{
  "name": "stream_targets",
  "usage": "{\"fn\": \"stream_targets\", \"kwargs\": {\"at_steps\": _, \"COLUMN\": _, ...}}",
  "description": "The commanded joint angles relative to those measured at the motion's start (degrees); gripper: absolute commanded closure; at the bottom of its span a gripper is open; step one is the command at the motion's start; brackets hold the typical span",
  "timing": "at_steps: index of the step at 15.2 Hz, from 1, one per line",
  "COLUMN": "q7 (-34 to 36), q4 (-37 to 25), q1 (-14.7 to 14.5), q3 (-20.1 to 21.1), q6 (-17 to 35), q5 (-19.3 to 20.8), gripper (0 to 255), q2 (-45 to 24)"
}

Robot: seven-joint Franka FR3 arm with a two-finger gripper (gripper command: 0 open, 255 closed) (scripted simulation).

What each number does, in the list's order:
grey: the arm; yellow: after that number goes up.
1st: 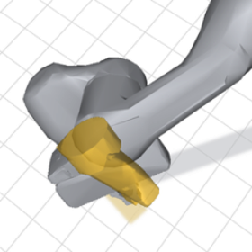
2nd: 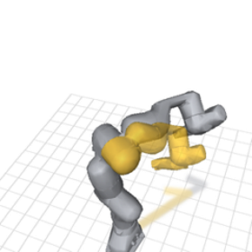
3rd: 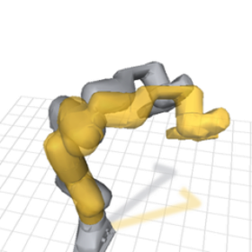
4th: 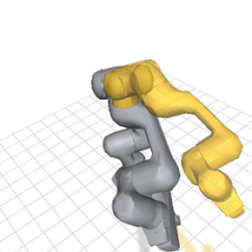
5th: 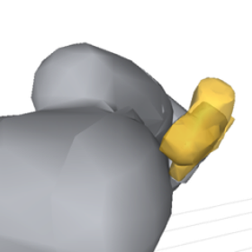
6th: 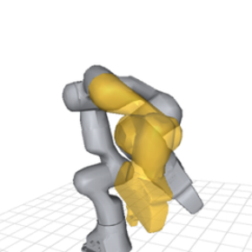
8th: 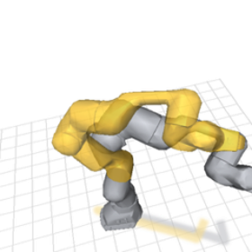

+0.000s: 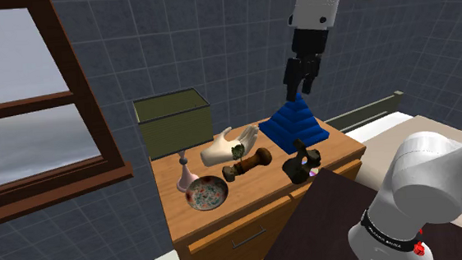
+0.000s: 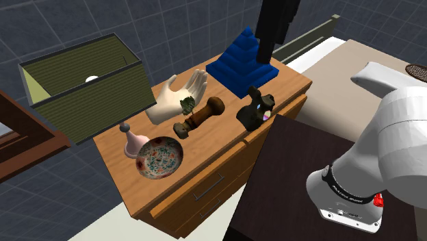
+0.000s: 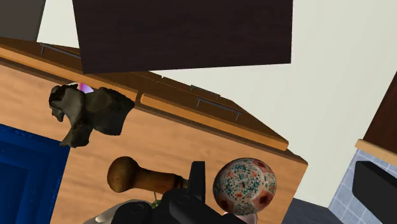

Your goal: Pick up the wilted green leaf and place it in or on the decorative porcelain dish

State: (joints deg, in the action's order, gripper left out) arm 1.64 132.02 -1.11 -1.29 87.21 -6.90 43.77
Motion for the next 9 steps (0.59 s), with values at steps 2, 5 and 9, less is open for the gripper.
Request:
{"fn": "stream_targets", "kwargs": {"at_steps": 2, "q7": -0.3, "q4": 0.8, "q1": 0.1, "q3": -0.1, "q6": 1.8, "q5": 0.3, "gripper": 0, "q2": -1.1}}
{"fn": "stream_targets", "kwargs": {"at_steps": 5, "q7": -1.1, "q4": 2.7, "q1": 0.6, "q3": -0.3, "q6": 7.2, "q5": 1.1, "gripper": 0, "q2": -4.9}}
{"fn": "stream_targets", "kwargs": {"at_steps": 9, "q7": -2.0, "q4": 4.2, "q1": 1.2, "q3": -0.6, "q6": 14.4, "q5": 2.1, "gripper": 0, "q2": -10.9}}
